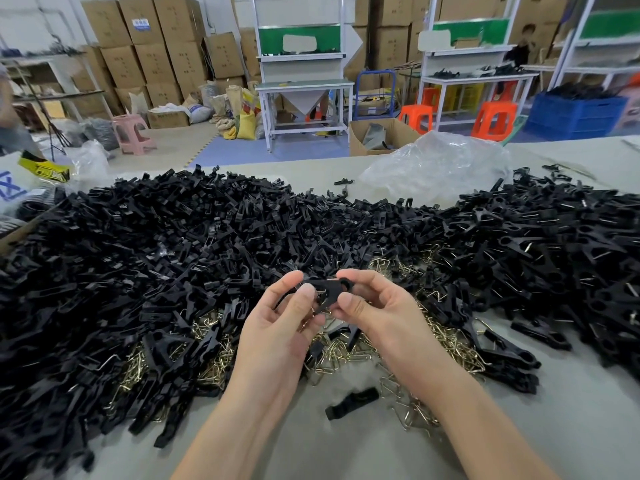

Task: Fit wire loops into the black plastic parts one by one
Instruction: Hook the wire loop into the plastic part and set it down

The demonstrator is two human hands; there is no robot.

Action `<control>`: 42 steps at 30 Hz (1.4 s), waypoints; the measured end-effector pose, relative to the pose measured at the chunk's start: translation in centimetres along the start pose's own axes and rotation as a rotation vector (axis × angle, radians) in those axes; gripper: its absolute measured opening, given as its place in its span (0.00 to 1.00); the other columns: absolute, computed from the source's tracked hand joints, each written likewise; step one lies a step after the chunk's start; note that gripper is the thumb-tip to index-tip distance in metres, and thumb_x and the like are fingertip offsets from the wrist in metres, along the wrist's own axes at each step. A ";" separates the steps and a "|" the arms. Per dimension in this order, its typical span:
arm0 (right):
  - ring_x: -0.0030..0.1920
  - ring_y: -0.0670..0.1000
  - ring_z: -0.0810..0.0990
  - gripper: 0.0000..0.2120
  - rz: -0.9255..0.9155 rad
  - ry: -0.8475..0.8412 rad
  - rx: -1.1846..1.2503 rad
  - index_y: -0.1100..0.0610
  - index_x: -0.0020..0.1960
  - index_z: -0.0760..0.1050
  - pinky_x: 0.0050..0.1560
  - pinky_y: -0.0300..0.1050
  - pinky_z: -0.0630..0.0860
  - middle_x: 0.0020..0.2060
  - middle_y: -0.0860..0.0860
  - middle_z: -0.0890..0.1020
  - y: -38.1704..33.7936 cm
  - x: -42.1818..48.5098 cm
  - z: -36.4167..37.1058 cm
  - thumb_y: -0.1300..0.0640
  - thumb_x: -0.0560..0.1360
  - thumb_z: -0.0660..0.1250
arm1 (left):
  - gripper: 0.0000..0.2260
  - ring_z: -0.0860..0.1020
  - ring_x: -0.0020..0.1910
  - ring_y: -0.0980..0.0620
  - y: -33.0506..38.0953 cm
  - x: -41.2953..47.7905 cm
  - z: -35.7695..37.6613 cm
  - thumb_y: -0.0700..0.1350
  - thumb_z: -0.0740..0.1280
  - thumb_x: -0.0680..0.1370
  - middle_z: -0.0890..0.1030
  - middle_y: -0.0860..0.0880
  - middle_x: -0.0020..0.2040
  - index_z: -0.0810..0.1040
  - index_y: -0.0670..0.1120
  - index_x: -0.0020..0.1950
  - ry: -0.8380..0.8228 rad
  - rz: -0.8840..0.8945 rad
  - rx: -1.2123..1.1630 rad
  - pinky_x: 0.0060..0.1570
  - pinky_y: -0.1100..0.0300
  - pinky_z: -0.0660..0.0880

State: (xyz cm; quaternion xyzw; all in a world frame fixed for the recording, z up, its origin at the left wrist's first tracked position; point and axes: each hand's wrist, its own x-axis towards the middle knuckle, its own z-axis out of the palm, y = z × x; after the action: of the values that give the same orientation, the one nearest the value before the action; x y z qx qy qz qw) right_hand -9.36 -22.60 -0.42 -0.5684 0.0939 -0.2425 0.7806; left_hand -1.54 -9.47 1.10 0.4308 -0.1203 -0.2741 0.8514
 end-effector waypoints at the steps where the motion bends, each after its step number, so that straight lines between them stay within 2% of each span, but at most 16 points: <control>1: 0.49 0.53 0.86 0.11 0.004 -0.026 0.021 0.50 0.53 0.85 0.52 0.40 0.81 0.46 0.51 0.87 0.0 0.0 0.0 0.58 0.71 0.75 | 0.16 0.83 0.38 0.53 0.0 -0.1 0.1 0.42 0.72 0.69 0.85 0.45 0.43 0.80 0.43 0.56 -0.027 -0.012 0.001 0.37 0.64 0.79; 5: 0.51 0.51 0.84 0.20 0.024 -0.169 0.020 0.51 0.58 0.84 0.52 0.42 0.79 0.52 0.54 0.86 0.6 0.1 0.2 0.47 0.69 0.79 | 0.15 0.79 0.33 0.55 -0.6 -0.6 0.9 0.45 0.73 0.67 0.83 0.47 0.38 0.81 0.43 0.52 -0.078 -0.024 0.024 0.36 0.60 0.80; 8: 0.40 0.48 0.82 0.23 0.050 -0.216 -0.033 0.53 0.61 0.83 0.44 0.39 0.78 0.42 0.51 0.84 0.7 0.0 0.2 0.45 0.69 0.79 | 0.14 0.78 0.32 0.55 -0.9 -1.1 1.3 0.51 0.77 0.67 0.81 0.47 0.37 0.83 0.46 0.48 -0.098 -0.012 0.052 0.33 0.59 0.78; 10: 0.36 0.50 0.79 0.21 0.077 -0.243 -0.068 0.52 0.62 0.82 0.39 0.39 0.78 0.37 0.51 0.80 0.4 -0.3 0.1 0.46 0.72 0.77 | 0.17 0.77 0.33 0.54 -0.8 -1.3 1.2 0.57 0.78 0.70 0.81 0.47 0.37 0.84 0.47 0.51 -0.136 -0.005 0.165 0.30 0.59 0.76; 11: 0.36 0.52 0.79 0.20 0.090 -0.262 -0.088 0.52 0.63 0.82 0.38 0.41 0.78 0.36 0.52 0.78 0.1 -0.5 0.1 0.47 0.74 0.75 | 0.18 0.77 0.34 0.53 -0.7 -1.3 1.1 0.60 0.75 0.70 0.80 0.47 0.37 0.83 0.49 0.53 -0.154 0.005 0.231 0.29 0.58 0.75; 15: 0.32 0.56 0.80 0.15 0.091 -0.328 -0.189 0.55 0.65 0.80 0.42 0.48 0.80 0.33 0.53 0.77 -1.0 -1.1 0.5 0.53 0.80 0.68 | 0.20 0.75 0.31 0.52 -0.4 -1.5 0.7 0.62 0.67 0.69 0.77 0.47 0.34 0.83 0.51 0.53 -0.235 0.015 0.364 0.25 0.58 0.71; 19: 0.31 0.52 0.80 0.09 0.075 -0.317 -0.233 0.58 0.54 0.84 0.39 0.43 0.81 0.36 0.40 0.82 -1.2 -1.7 1.5 0.57 0.79 0.67 | 0.18 0.71 0.25 0.51 -0.2 -1.5 0.6 0.61 0.66 0.71 0.77 0.48 0.32 0.83 0.49 0.49 -0.211 0.010 0.384 0.23 0.61 0.67; 21: 0.31 0.54 0.80 0.09 0.070 -0.288 -0.242 0.58 0.53 0.85 0.39 0.44 0.81 0.38 0.38 0.82 -0.9 -1.8 1.8 0.57 0.78 0.68 | 0.17 0.69 0.24 0.52 -0.3 -1.4 0.6 0.58 0.65 0.74 0.74 0.48 0.29 0.82 0.45 0.48 -0.170 0.013 0.390 0.22 0.62 0.66; 22: 0.32 0.54 0.80 0.09 0.068 -0.272 -0.236 0.59 0.55 0.84 0.39 0.45 0.81 0.41 0.38 0.83 -0.8 -1.7 1.9 0.59 0.78 0.68 | 0.17 0.68 0.24 0.52 -0.4 -1.4 0.6 0.56 0.64 0.75 0.72 0.48 0.28 0.81 0.43 0.47 -0.147 0.013 0.376 0.21 0.62 0.65; 24: 0.36 0.55 0.83 0.10 0.035 -0.237 -0.234 0.62 0.58 0.83 0.41 0.47 0.82 0.51 0.47 0.84 -0.5 -1.6 1.9 0.62 0.78 0.69 | 0.14 0.64 0.23 0.54 -0.4 -1.3 0.6 0.53 0.65 0.75 0.69 0.49 0.28 0.79 0.42 0.44 -0.114 0.020 0.328 0.20 0.64 0.62; 26: 0.42 0.53 0.85 0.12 -0.025 -0.202 -0.274 0.58 0.60 0.82 0.47 0.52 0.82 0.52 0.52 0.85 -0.5 -1.5 2.0 0.60 0.78 0.70 | 0.11 0.61 0.22 0.55 -0.3 -1.2 0.5 0.49 0.65 0.78 0.67 0.51 0.28 0.78 0.43 0.43 -0.099 0.050 0.341 0.19 0.65 0.60; 29: 0.50 0.50 0.86 0.12 -0.046 -0.209 -0.274 0.48 0.61 0.81 0.55 0.46 0.81 0.48 0.51 0.87 -0.6 -1.6 1.9 0.54 0.78 0.70 | 0.12 0.59 0.21 0.57 0.2 -1.0 0.3 0.45 0.63 0.82 0.66 0.54 0.26 0.80 0.48 0.40 -0.088 0.072 0.361 0.19 0.67 0.58; 33: 0.57 0.50 0.84 0.16 -0.018 -0.283 -0.240 0.48 0.66 0.78 0.55 0.42 0.80 0.55 0.52 0.86 -0.9 -1.9 2.0 0.61 0.80 0.68 | 0.18 0.60 0.20 0.57 0.5 -1.1 0.3 0.45 0.61 0.83 0.69 0.52 0.25 0.78 0.54 0.33 -0.087 0.092 0.376 0.20 0.66 0.57; 36: 0.61 0.48 0.82 0.19 -0.028 -0.293 -0.268 0.48 0.68 0.76 0.57 0.41 0.80 0.61 0.48 0.83 -0.9 -1.9 2.2 0.62 0.80 0.68 | 0.18 0.61 0.20 0.56 0.5 -1.1 0.2 0.46 0.60 0.84 0.71 0.53 0.24 0.78 0.53 0.34 -0.070 0.131 0.420 0.21 0.65 0.57; 39: 0.64 0.48 0.80 0.23 -0.038 -0.278 -0.273 0.44 0.69 0.75 0.60 0.45 0.79 0.63 0.46 0.81 -0.7 -1.9 2.2 0.63 0.78 0.69 | 0.13 0.62 0.22 0.54 0.5 -1.0 -0.1 0.46 0.61 0.84 0.70 0.48 0.29 0.79 0.47 0.41 -0.068 0.161 0.456 0.23 0.63 0.58; 42: 0.64 0.49 0.80 0.26 -0.045 -0.287 -0.272 0.41 0.69 0.75 0.60 0.44 0.79 0.64 0.46 0.81 -0.5 -1.8 2.1 0.65 0.78 0.68 | 0.15 0.62 0.22 0.54 0.5 -0.7 -0.4 0.43 0.61 0.83 0.69 0.49 0.28 0.79 0.50 0.38 -0.068 0.156 0.495 0.22 0.64 0.60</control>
State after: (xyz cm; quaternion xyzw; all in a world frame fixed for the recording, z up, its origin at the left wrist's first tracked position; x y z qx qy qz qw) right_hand -10.15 -20.12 0.49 -0.6991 0.0010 -0.1615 0.6965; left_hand -1.81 -8.56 1.25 0.6059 -0.2451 -0.1839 0.7342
